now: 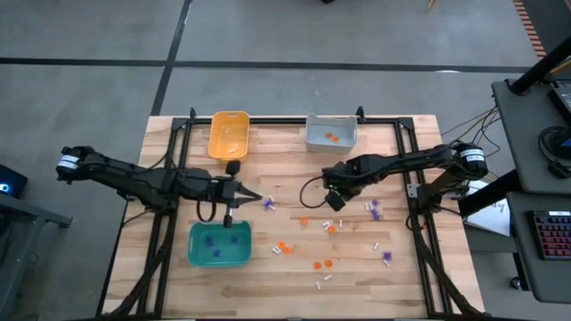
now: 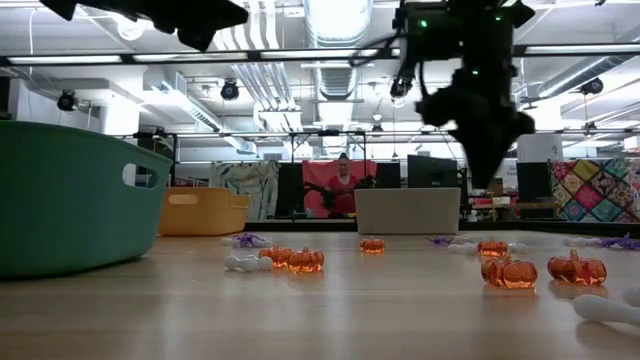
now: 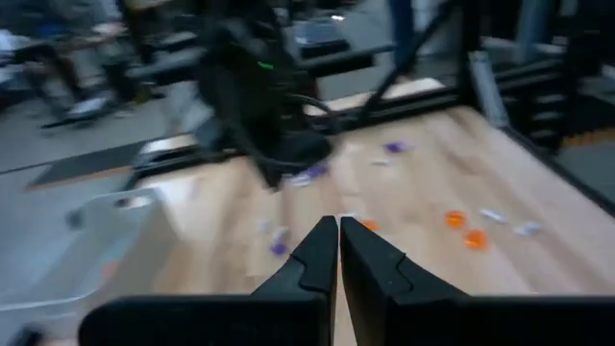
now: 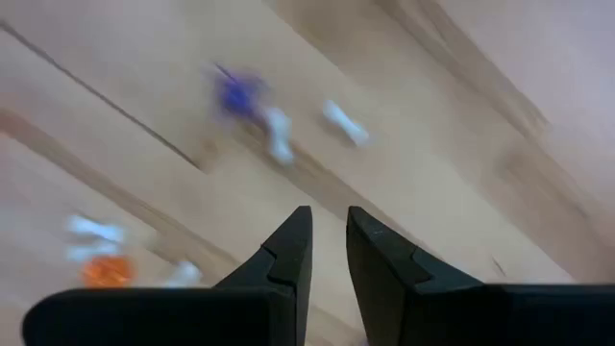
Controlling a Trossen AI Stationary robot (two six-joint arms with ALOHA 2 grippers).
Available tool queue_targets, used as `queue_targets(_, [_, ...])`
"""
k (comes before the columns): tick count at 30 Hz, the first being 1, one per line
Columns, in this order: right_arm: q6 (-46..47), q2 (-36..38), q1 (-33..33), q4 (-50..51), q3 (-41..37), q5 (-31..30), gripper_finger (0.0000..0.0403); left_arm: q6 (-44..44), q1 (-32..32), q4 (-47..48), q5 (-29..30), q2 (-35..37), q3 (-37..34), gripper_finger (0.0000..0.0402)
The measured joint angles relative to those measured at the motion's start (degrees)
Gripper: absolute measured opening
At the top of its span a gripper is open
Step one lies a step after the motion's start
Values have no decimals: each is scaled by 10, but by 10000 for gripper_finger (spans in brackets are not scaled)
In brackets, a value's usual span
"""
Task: Sort Halloween decoration
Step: Put the white bone toy into the orange bin
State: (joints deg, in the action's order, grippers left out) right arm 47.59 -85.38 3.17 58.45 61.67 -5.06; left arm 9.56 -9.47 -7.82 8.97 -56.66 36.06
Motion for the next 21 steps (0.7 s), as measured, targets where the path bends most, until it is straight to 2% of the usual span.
queue_targets(4, [43, 0, -6, 84, 0, 5, 59, 0, 1, 3, 70, 15, -6, 0])
queue_targets(6, [54, 0, -14, 109, 0, 6, 59, 2, 1, 1, 87, 18, -6, 0])
queue_targets(21, [137, 1, -66, 113, -4, 12, 59, 9, 1, 11, 90, 15, -6, 0])
